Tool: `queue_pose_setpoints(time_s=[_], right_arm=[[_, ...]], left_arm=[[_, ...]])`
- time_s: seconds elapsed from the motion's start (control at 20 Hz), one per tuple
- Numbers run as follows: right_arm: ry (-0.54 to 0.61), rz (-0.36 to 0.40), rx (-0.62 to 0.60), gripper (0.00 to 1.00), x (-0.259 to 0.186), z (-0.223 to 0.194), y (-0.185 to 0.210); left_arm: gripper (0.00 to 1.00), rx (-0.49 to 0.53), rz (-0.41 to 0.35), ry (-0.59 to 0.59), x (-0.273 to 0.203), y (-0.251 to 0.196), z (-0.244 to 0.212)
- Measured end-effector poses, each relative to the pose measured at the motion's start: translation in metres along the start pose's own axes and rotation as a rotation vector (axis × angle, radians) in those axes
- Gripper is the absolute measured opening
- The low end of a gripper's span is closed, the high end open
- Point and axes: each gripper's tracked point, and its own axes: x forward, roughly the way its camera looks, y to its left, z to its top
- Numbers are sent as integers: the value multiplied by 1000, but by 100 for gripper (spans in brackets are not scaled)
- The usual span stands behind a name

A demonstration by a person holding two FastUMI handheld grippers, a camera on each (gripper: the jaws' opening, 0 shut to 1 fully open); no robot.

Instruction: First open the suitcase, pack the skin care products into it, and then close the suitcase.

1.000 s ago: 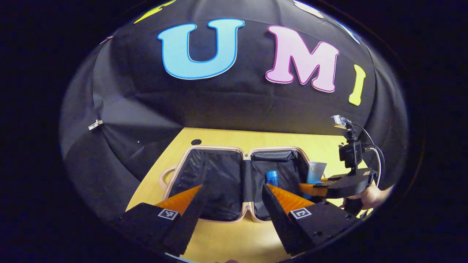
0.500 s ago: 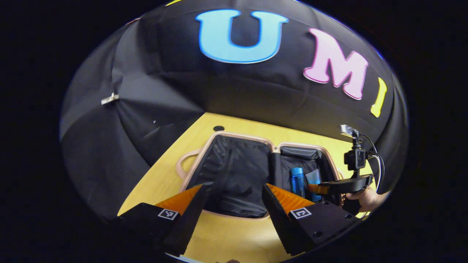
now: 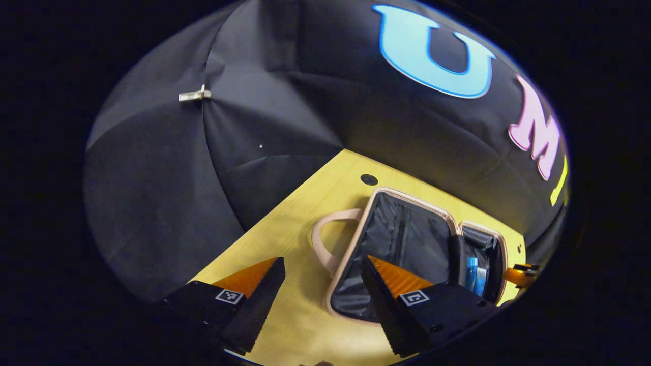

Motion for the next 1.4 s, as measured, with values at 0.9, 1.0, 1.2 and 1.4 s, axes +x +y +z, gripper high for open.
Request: queue_pose_setpoints(time_s=[0.9,1.0,1.2,1.4], right_arm=[[25,-125,15,98,-97,-37,-85],[14,-135,15,98,-101,-36,-90],[4,-145,44,98,-108,-35,-99],[-28,-150,84,98,-117,-28,-105]], left_arm=[[35,-479,-190,237,125,8,-10],[18,-481,-212,217,113,4,-2],[11,-276,-175,156,89,-1,19],[7,-84,-190,63,38,-14,71]])
